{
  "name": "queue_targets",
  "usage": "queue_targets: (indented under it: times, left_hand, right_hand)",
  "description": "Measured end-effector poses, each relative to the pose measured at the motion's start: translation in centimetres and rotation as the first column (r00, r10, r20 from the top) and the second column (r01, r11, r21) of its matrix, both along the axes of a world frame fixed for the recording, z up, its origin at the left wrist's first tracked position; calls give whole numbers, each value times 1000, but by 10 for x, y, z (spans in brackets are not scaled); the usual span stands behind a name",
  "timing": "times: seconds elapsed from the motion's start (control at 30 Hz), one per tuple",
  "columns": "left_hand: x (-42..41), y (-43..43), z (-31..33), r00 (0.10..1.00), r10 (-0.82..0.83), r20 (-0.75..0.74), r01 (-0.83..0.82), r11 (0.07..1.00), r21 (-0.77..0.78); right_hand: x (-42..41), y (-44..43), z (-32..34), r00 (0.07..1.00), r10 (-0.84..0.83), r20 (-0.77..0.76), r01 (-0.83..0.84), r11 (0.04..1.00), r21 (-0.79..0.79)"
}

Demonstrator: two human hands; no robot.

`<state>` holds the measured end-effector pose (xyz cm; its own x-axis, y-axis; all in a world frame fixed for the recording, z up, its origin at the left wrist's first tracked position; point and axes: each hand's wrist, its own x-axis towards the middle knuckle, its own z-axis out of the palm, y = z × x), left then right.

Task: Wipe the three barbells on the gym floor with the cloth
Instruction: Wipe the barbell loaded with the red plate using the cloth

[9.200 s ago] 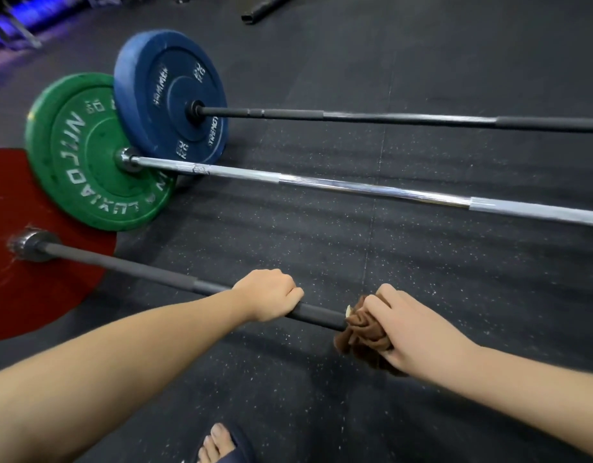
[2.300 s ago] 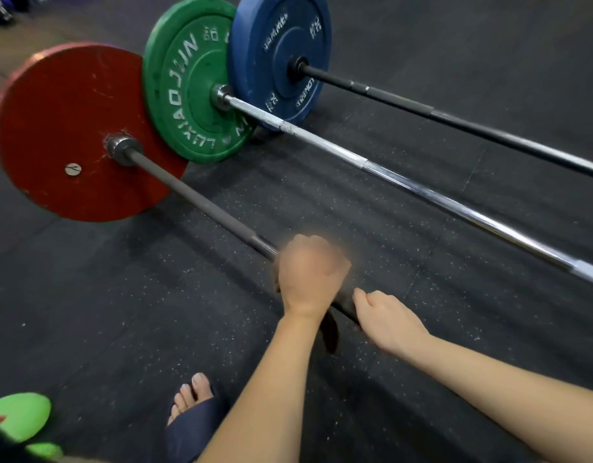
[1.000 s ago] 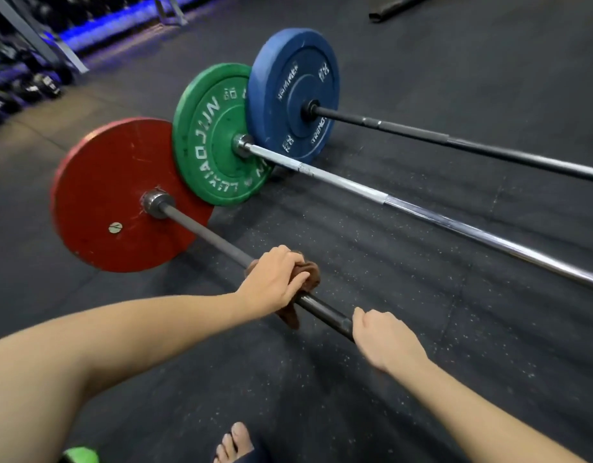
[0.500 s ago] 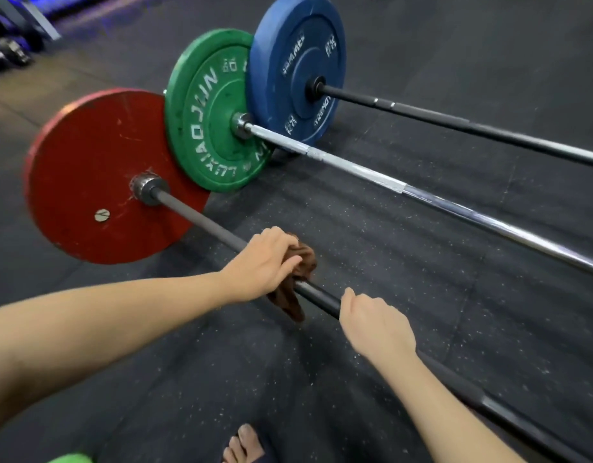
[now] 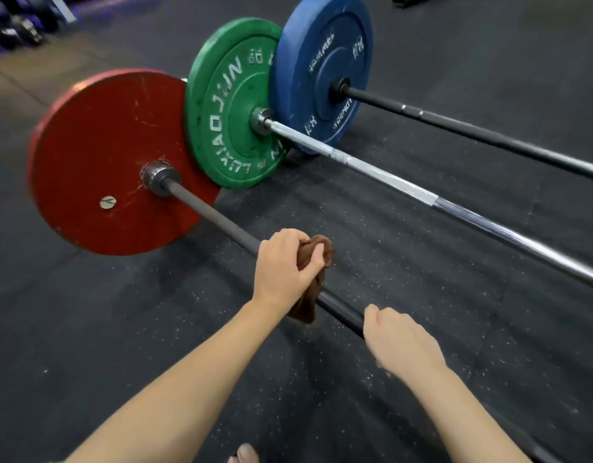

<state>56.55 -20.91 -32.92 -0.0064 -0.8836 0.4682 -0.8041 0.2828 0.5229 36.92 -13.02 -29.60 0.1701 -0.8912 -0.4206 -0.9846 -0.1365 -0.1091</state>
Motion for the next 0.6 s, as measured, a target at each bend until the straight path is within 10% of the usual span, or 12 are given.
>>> queue_targets:
  times: [0.6]
  left_hand:
    - [19,-14,9,964,264,12,-264,964,4]
  right_hand:
    - [19,-18,-4,993,1,115,0,1000,-12]
